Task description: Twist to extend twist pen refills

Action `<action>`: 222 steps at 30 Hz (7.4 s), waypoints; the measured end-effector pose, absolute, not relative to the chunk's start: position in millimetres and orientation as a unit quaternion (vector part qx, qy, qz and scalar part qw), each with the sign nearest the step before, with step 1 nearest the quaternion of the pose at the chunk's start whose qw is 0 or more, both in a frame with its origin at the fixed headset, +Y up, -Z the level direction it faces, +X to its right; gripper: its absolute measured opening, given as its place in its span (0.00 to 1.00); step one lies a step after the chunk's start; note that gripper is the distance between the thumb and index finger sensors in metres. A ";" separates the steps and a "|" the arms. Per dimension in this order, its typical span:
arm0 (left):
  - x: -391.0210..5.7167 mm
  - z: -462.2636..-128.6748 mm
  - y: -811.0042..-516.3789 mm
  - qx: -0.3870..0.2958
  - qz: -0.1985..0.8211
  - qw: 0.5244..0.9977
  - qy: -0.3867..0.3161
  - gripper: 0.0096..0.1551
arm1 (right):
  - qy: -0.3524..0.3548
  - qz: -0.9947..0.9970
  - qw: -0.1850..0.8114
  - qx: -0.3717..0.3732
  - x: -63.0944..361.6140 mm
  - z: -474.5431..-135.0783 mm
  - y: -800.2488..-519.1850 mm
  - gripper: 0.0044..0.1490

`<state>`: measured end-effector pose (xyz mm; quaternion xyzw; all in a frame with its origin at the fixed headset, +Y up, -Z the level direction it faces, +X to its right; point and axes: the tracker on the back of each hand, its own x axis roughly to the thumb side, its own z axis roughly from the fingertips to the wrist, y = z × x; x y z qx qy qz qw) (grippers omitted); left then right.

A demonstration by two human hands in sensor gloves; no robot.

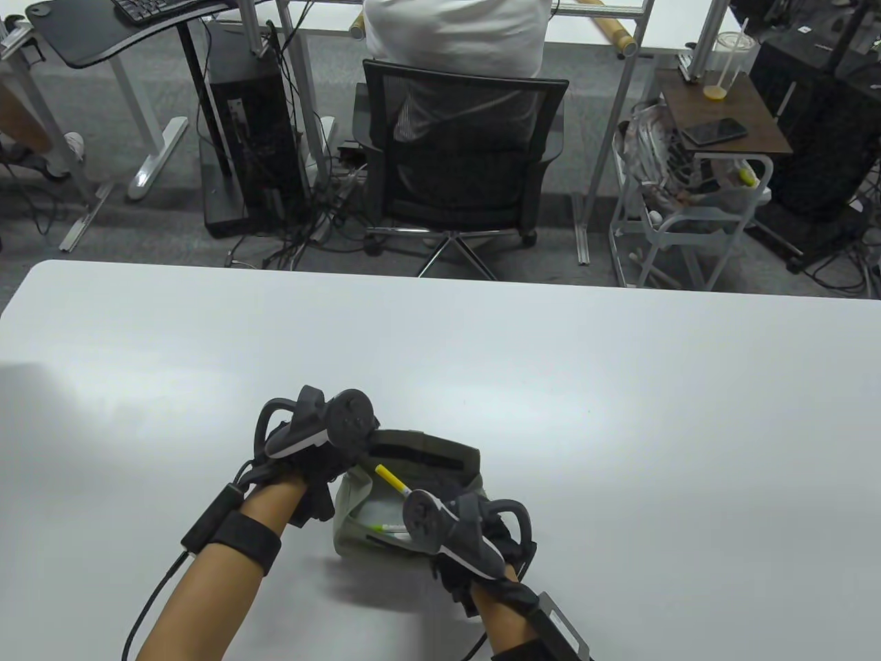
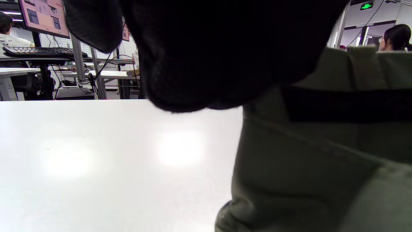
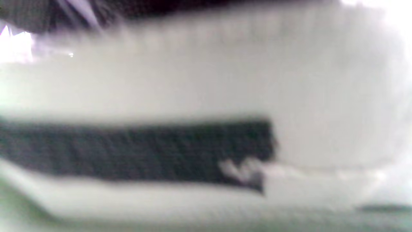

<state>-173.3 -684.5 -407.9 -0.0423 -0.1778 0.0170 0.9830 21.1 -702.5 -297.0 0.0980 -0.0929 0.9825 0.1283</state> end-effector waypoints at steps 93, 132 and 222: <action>-310.3 -310.8 -736.4 -0.008 0.056 0.997 -0.046 0.54 | 0.069 0.968 -0.011 -0.241 127.5 -327.0 -764.5 0.30; -177.8 -380.6 -705.1 -0.025 0.028 0.990 -0.139 0.24 | 0.109 0.987 -0.054 0.101 -21.2 -323.8 -754.3 0.39; -201.7 -360.3 -587.7 0.085 0.167 0.974 -0.130 0.34 | -0.178 0.924 0.337 0.020 35.9 -284.3 -682.3 0.32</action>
